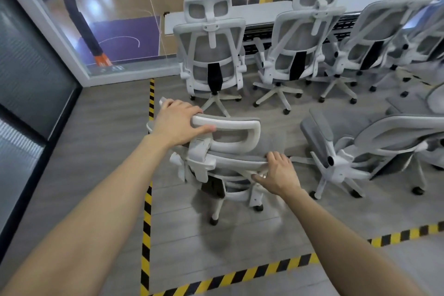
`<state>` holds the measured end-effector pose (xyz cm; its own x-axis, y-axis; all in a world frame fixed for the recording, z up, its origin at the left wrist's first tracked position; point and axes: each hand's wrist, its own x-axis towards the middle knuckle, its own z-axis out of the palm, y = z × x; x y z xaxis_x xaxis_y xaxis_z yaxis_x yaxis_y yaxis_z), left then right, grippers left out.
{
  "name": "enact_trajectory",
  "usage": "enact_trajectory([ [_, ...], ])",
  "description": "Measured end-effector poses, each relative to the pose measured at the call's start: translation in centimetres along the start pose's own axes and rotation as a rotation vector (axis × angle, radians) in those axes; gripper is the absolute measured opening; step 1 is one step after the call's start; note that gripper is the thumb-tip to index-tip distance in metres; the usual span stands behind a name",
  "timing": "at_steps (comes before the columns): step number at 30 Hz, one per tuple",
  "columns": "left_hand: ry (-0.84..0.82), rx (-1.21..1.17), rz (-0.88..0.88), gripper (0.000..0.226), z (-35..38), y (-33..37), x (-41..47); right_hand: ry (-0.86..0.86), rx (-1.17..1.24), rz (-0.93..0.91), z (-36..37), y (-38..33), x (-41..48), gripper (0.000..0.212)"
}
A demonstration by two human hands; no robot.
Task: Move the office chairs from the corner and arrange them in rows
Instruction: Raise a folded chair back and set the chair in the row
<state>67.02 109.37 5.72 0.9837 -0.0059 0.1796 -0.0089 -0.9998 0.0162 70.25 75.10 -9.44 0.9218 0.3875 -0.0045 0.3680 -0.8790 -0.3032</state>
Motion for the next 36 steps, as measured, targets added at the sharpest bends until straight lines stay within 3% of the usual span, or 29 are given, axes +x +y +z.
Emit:
enact_trajectory([
  [4,0.161,-0.122,-0.037,0.09,2.3,3.7,-0.4,0.089,-0.095,-0.034,-1.1,2.8,-0.5,0.071],
  [7,0.237,-0.092,-0.049,0.083,3.2,6.5,-0.2,0.309,-0.09,-0.339,-1.2,2.2,-1.5,0.069],
  [9,0.258,-0.051,-0.064,0.079,3.4,8.5,0.3,0.322,-0.083,-0.525,-1.4,0.7,-0.4,0.08],
  [12,0.321,-0.065,-0.118,0.071,3.8,11.6,0.9,0.135,-0.098,-0.484,-2.6,0.0,3.0,0.108],
  [15,0.356,-0.075,-0.184,0.065,4.2,14.6,1.2,0.033,-0.153,-0.513,-3.7,2.3,4.9,0.114],
  [24,0.414,-0.084,-0.269,0.062,5.1,20.0,2.0,0.087,-0.073,-0.63,-4.3,8.2,6.1,0.112],
  [36,0.427,-0.134,-0.251,0.053,5.2,22.0,1.2,0.106,-0.125,-0.647,-4.3,10.1,4.3,0.109],
])
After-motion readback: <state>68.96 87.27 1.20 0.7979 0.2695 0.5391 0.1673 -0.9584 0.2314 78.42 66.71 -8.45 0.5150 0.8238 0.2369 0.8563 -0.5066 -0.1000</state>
